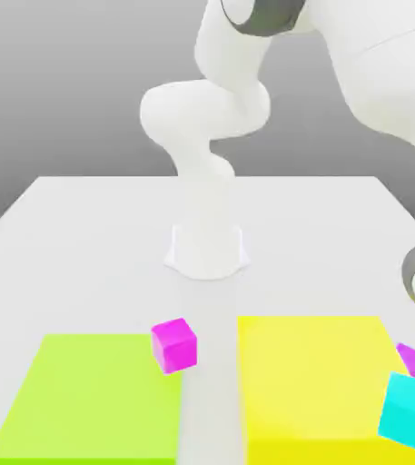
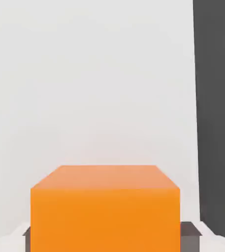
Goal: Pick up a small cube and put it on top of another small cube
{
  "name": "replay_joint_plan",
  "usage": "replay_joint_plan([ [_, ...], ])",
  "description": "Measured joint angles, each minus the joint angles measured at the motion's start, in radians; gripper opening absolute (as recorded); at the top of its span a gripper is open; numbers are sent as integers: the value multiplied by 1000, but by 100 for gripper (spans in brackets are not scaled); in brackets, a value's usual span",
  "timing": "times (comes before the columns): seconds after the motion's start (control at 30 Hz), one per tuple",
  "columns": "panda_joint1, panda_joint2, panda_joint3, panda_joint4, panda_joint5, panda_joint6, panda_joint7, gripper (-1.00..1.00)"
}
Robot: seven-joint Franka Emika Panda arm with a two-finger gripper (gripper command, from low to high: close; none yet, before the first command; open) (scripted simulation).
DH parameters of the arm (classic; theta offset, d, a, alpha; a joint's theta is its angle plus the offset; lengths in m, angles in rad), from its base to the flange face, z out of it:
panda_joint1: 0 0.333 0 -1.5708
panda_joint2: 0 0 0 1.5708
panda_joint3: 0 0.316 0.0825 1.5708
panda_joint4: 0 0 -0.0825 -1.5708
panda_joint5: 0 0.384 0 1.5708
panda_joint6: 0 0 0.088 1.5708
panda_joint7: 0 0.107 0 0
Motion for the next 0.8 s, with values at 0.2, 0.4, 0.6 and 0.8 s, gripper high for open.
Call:
replay_joint_plan([
  [0.2,-19,-116,14,-15,24,-85,-22,-100],
  [0.4,-115,-306,-103,-68,54,-100,86,-100],
  [0.6,-188,-519,-204,-282,102,-117,310,-100],
  [0.8,-321,-732,-249,-499,98,-137,573,-100],
])
